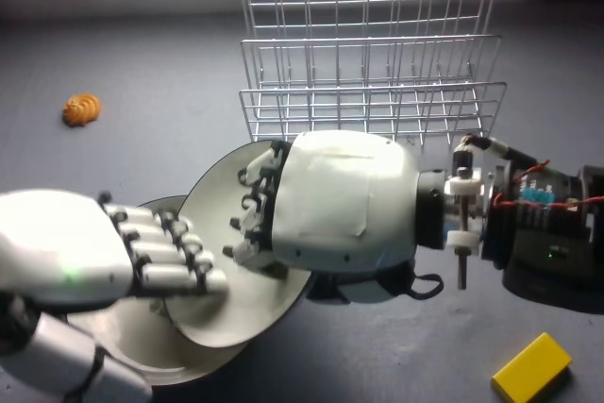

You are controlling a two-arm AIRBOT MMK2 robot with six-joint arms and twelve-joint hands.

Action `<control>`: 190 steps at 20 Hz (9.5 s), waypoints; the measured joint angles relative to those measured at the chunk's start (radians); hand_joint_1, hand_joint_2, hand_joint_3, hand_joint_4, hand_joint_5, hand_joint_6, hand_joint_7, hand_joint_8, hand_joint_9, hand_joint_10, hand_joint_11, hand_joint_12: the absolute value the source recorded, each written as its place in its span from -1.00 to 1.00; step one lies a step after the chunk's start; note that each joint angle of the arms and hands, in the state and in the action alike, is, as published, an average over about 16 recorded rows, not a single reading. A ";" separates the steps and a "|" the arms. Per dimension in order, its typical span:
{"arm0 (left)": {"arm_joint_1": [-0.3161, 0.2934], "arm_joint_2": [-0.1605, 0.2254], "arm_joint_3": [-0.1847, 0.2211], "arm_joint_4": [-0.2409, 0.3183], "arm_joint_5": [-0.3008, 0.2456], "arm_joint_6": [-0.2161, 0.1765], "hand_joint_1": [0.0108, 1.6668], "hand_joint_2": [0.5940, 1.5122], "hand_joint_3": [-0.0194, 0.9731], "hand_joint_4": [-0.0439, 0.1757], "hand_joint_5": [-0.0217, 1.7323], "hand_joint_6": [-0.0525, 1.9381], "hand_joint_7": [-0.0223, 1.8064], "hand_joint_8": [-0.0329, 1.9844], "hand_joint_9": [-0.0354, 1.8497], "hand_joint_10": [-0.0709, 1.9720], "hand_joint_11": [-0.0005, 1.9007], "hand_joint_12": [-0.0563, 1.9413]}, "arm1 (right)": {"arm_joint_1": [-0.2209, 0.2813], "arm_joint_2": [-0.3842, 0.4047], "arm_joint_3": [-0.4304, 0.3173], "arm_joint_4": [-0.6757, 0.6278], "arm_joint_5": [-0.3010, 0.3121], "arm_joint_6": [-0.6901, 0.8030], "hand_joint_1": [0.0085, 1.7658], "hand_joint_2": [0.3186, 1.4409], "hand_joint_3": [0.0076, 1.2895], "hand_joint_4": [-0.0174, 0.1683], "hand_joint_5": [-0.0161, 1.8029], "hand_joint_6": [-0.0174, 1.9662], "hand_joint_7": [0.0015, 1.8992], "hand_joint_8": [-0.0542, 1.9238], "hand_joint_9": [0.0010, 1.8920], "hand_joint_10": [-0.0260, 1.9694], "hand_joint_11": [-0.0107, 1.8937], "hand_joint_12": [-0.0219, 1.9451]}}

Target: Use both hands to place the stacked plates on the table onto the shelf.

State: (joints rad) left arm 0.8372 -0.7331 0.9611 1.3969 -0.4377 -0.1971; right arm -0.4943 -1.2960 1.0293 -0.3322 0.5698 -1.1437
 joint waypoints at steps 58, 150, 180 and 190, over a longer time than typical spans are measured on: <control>-0.095 0.095 0.235 0.202 -0.403 0.001 -0.99 0.24 -0.92 -0.56 -0.95 -0.94 -0.96 -0.97 -0.94 -0.92 -0.98 -0.95 | 0.165 0.213 -0.146 0.153 0.230 -0.134 0.36 0.24 -0.99 -0.85 0.00 -0.07 0.01 0.09 0.07 -0.21 -0.22 0.25; 0.297 0.049 -0.007 -0.398 0.088 -0.184 -1.00 0.27 -0.92 -0.64 -0.99 -0.97 -0.98 -0.98 -1.00 -1.00 -0.98 -0.97 | 0.377 0.078 0.262 0.820 -0.278 0.132 0.12 0.57 -0.99 -0.85 -0.10 -0.76 -0.03 -0.93 -0.02 -0.95 -0.51 0.12; 0.316 0.051 -0.011 -0.425 0.085 -0.182 -1.00 0.25 -0.92 -0.62 -0.99 -0.97 -0.97 -0.98 -1.00 -1.00 -0.98 -0.98 | 0.065 -0.125 0.068 0.214 -0.069 -0.318 0.24 -0.01 -0.99 -0.78 -0.96 -0.95 -0.98 -0.93 -0.98 -0.95 -0.97 -0.98; 0.321 0.050 -0.006 -0.429 0.076 -0.182 -1.00 0.25 -0.92 -0.61 -0.99 -0.96 -0.97 -0.98 -1.00 -1.00 -0.98 -0.98 | 0.042 -0.220 0.145 0.290 -0.075 -0.351 0.26 0.06 -0.99 -0.78 -0.96 -0.95 -0.98 -0.93 -0.99 -0.95 -0.97 -0.95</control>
State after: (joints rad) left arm 1.1584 -0.6827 0.9555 0.9683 -0.3612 -0.3790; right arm -0.4518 -1.5157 1.1745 -0.0422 0.4946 -1.4951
